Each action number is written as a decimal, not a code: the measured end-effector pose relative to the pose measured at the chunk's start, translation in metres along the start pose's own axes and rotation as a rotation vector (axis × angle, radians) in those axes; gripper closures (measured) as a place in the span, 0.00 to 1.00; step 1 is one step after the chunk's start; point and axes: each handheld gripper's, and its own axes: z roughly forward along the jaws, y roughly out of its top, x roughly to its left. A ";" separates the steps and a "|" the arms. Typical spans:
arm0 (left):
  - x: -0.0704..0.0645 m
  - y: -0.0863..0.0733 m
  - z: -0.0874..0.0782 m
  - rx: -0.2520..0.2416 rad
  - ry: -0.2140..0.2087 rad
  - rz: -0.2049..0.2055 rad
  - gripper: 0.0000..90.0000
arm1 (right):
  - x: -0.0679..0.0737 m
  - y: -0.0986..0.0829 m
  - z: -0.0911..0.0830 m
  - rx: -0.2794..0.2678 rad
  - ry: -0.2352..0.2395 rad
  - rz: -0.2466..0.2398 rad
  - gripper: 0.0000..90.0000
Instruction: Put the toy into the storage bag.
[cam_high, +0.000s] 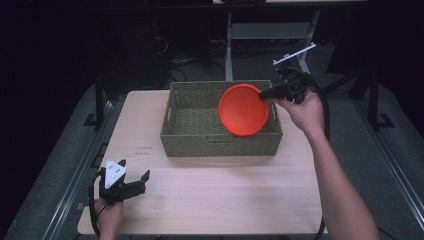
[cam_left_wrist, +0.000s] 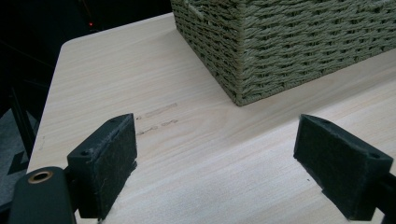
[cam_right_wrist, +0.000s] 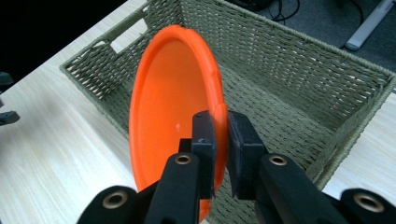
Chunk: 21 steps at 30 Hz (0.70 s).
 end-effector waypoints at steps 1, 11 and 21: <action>0.000 0.000 0.000 0.002 -0.001 0.003 0.14 | 0.000 0.001 0.001 0.002 -0.001 0.007 0.91; 0.000 0.000 0.000 -0.007 -0.002 0.000 0.14 | -0.007 0.007 0.013 -0.002 -0.036 0.025 0.91; 0.000 0.000 0.000 -0.003 -0.005 -0.003 0.14 | -0.014 0.009 0.029 0.018 -0.063 0.049 0.91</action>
